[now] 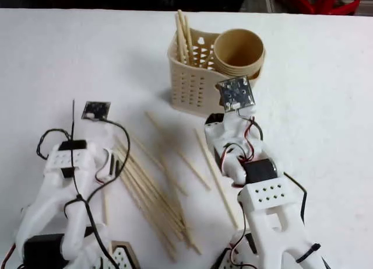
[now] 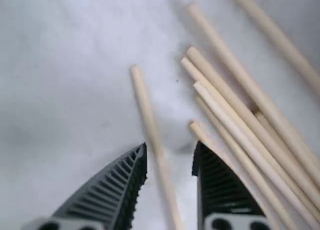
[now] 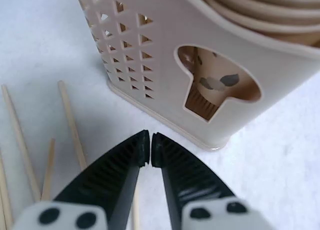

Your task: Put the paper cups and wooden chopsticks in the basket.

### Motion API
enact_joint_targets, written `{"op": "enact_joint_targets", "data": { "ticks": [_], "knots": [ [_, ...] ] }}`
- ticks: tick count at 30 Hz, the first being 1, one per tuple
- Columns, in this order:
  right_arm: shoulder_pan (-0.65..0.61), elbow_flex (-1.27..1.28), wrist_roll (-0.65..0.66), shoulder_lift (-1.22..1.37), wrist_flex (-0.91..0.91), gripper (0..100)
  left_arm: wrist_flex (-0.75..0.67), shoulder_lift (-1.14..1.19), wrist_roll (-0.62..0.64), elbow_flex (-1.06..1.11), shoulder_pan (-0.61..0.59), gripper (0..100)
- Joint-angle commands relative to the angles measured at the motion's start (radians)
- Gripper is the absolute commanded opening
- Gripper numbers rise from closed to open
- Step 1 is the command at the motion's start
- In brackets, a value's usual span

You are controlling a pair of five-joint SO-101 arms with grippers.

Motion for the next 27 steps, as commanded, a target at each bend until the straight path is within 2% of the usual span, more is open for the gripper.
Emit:
{"op": "enact_joint_targets", "data": {
  "ticks": [1, 10, 21, 24, 27],
  "knots": [
    [0.008, -0.017, 0.003, -0.027, -0.015, 2.1, -0.029, -0.025, 0.006, -0.002, 0.016, 14],
    [0.008, -0.017, 0.003, -0.027, -0.016, 2.1, -0.071, -0.025, 0.011, -0.005, 0.028, 13],
    [0.008, -0.017, 0.003, -0.027, -0.015, 2.1, -0.044, -0.022, 0.008, 0.003, 0.041, 13],
    [0.008, -0.017, 0.003, -0.027, -0.015, 2.1, -0.06, 0.041, 0.014, -0.015, 0.041, 12],
    [0.008, -0.017, 0.003, -0.027, -0.015, 2.1, -0.011, 0.173, 0.009, -0.118, 0.042, 6]
  ]
}}
